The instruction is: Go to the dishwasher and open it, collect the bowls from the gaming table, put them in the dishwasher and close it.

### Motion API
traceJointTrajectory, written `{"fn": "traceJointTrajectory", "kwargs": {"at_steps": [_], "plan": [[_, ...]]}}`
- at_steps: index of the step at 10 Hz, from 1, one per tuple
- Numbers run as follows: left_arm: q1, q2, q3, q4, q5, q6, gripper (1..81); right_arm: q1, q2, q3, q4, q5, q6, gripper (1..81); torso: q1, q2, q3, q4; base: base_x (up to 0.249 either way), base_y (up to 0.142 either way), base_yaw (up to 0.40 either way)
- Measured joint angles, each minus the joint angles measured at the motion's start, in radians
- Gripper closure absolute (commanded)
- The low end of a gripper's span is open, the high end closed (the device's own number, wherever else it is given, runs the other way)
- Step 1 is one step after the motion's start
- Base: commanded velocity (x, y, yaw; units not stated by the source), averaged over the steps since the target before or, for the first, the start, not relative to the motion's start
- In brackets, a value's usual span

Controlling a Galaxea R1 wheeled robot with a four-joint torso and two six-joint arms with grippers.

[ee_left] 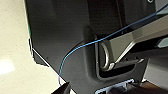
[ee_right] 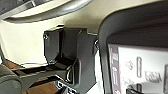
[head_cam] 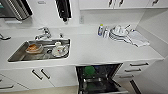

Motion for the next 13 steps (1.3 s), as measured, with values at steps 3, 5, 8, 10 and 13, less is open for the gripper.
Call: {"fn": "traceJointTrajectory", "kwargs": {"at_steps": [3, 5, 8, 10, 13], "plan": [[0.008, -0.003, 0.0, 0.0, 0.0, 0.0, 1.0, 0.005, 0.061, 0.0, -0.027, -0.006, 0.008, 1.0, 0.068, -0.109, 0.0, 0.0, 0.0, 0.0, 0.0], [0.01, -0.006, 0.0, 0.0, 0.0, 0.0, 1.0, 0.007, 0.054, 0.0, -0.032, -0.01, 0.011, 1.0, 0.086, -0.135, 0.001, 0.0, 0.0, 0.0, 0.0], [0.014, -0.006, 0.0, -0.001, 0.002, 0.0, 1.0, 0.034, 0.085, 0.0, -0.051, -0.016, 0.02, 1.0, 0.092, -0.145, 0.001, 0.0, 0.0, 0.0, 0.0], [0.015, -0.012, -0.004, -0.004, 0.002, -0.001, 1.0, 0.072, 0.152, 0.0, -0.072, -0.035, 0.042, 1.0, 0.093, -0.145, 0.001, 0.0, 0.0, 0.0, 0.0], [0.017, -0.025, -0.008, -0.007, 0.002, -0.001, 1.0, 0.065, 0.216, 0.014, -0.128, -0.08, 0.099, 1.0, 0.093, -0.145, 0.001, 0.0, 0.0, 0.0, 0.0]]}}
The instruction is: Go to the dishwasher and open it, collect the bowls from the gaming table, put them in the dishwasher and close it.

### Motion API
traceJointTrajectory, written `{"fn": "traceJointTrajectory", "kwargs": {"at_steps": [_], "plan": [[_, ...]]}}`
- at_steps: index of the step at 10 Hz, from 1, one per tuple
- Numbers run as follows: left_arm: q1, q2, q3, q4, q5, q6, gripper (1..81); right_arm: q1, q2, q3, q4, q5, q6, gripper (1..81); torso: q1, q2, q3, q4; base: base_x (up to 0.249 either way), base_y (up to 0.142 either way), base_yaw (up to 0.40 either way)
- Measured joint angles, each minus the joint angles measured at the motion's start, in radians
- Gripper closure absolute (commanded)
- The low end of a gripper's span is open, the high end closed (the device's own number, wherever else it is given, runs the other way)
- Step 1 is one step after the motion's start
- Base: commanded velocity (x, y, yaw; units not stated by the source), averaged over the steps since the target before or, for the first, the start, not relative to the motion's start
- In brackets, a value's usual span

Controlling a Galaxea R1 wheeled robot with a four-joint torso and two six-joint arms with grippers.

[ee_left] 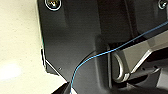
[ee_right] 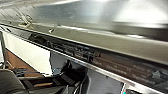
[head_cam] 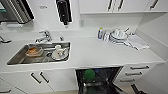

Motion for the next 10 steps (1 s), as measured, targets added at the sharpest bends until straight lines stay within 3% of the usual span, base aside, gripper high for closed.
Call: {"fn": "traceJointTrajectory", "kwargs": {"at_steps": [3, 5, 9, 10], "plan": [[0.001, -0.006, 0.0, 0.0, 0.0, 0.0, 1.0, -0.031, 0.0, 0.041, 0.015, -0.071, 0.054, 1.0, 0.0, -0.001, 0.001, 0.0, 0.0, 0.0, 0.0], [0.007, -0.006, 0.001, 0.0, 0.0, 0.0, 1.0, -0.032, 0.0, 0.067, 0.031, -0.076, 0.086, 1.0, 0.0, -0.001, 0.001, 0.0, 0.0, 0.0, 0.0], [0.021, -0.017, 0.001, 0.0, -0.001, 0.0, 1.0, 0.056, -0.018, 0.103, 0.064, 0.043, 0.195, 1.0, 0.0, -0.001, 0.001, -0.001, 0.0, 0.0, 0.0], [0.021, -0.016, 0.001, 0.0, -0.001, 0.0, 1.0, 0.084, -0.026, 0.109, 0.1, 0.071, 0.216, 1.0, 0.0, -0.001, 0.001, -0.001, 0.0, 0.0, 0.0]]}}
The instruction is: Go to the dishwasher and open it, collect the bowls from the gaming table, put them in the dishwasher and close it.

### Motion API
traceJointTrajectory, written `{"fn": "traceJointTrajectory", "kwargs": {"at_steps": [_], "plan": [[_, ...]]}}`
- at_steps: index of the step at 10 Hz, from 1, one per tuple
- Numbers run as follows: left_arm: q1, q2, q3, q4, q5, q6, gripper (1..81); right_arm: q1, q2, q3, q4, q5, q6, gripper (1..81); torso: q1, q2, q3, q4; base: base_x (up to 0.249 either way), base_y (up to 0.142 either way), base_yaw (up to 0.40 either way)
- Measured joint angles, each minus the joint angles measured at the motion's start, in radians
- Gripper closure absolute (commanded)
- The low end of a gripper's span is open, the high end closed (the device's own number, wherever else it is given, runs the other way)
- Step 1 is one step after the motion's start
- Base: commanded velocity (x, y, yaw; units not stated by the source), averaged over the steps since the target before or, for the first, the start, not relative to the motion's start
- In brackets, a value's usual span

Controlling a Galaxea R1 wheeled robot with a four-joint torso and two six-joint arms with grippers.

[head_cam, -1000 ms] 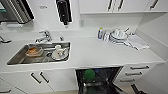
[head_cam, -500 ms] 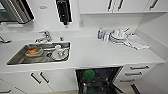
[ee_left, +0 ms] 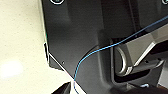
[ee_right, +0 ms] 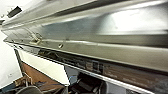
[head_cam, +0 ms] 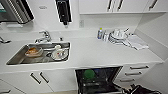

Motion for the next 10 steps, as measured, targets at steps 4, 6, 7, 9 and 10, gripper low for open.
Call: {"fn": "traceJointTrajectory", "kwargs": {"at_steps": [4, 6, 7, 9, 10], "plan": [[0.001, 0.004, 0.0, 0.001, 0.003, 0.001, 1.0, 0.107, -0.031, 0.026, 0.167, 0.046, 0.023, 1.0, -0.001, -0.001, 0.0, -0.001, 0.0, 0.0, 0.0], [0.001, 0.002, 0.0, 0.001, 0.003, 0.001, 1.0, 0.199, -0.041, 0.044, 0.339, -0.096, -0.03, 1.0, -0.001, -0.001, 0.0, -0.001, 0.0, 0.0, 0.0], [0.003, 0.002, 0.0, 0.001, 0.003, 0.001, 1.0, 0.241, -0.035, 0.063, 0.417, -0.173, -0.031, 1.0, 0.0, 0.0, 0.0, -0.001, 0.0, 0.0, 0.0], [0.004, 0.002, 0.0, 0.003, 0.005, 0.002, 1.0, 0.248, -0.061, 0.068, 0.459, -0.165, -0.031, 1.0, 0.0, 0.0, 0.0, 0.0, 0.0, 0.0, 0.0], [0.004, 0.001, 0.0, 0.003, 0.005, 0.008, 1.0, 0.234, -0.081, 0.058, 0.457, -0.143, -0.031, 1.0, 0.0, 0.0, 0.0, 0.0, 0.0, 0.0, 0.0]]}}
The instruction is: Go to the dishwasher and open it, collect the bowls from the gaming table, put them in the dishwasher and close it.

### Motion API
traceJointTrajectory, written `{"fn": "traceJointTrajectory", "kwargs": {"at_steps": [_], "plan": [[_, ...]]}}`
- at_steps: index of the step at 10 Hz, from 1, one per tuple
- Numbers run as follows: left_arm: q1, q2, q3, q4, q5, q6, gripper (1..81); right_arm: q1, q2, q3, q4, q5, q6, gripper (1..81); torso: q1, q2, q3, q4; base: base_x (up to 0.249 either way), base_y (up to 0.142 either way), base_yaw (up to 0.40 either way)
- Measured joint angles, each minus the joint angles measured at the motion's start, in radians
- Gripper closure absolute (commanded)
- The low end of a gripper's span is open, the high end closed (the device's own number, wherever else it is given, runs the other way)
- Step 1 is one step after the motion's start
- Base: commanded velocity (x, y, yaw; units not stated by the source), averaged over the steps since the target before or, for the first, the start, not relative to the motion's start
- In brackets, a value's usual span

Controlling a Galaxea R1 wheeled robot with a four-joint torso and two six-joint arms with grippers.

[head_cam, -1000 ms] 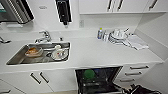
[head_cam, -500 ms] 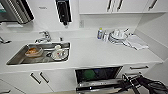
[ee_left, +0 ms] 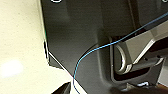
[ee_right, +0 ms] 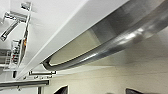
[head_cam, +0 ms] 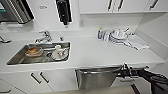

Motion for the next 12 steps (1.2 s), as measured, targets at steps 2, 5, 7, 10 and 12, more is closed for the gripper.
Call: {"fn": "traceJointTrajectory", "kwargs": {"at_steps": [2, 5, 7, 10, 12], "plan": [[-0.001, -0.003, -0.001, 0.0, -0.005, 0.009, 1.0, -0.064, -0.02, -0.014, -0.034, 0.034, -0.003, 1.0, 0.0, 0.0, 0.0, 0.0, 0.0, 0.0, 0.0], [-0.001, 0.017, -0.01, 0.0, -0.021, 0.013, 1.0, -0.284, -0.069, -0.019, -0.143, 0.043, -0.057, 1.0, 0.0, 0.0, 0.0, 0.0, 0.0, 0.0, 0.0], [-0.001, 0.029, -0.041, 0.0, -0.03, 0.013, 1.0, -0.387, -0.072, -0.02, -0.244, -0.001, -0.123, 1.0, 0.0, 0.0, 0.0, 0.0, 0.0, 0.0, 0.0], [-0.001, 0.046, -0.07, 0.0, -0.033, 0.016, 1.0, -0.467, -0.001, -0.011, -0.348, -0.137, -0.244, 1.0, 0.0, 0.0, 0.0, 0.0, 0.0, 0.0, 0.0], [-0.002, 0.048, -0.072, 0.0, -0.034, 0.016, 1.0, -0.553, 0.022, -0.009, -0.376, -0.225, -0.295, 1.0, 0.0, 0.0, 0.0, 0.0, 0.0, 0.0, 0.0]]}}
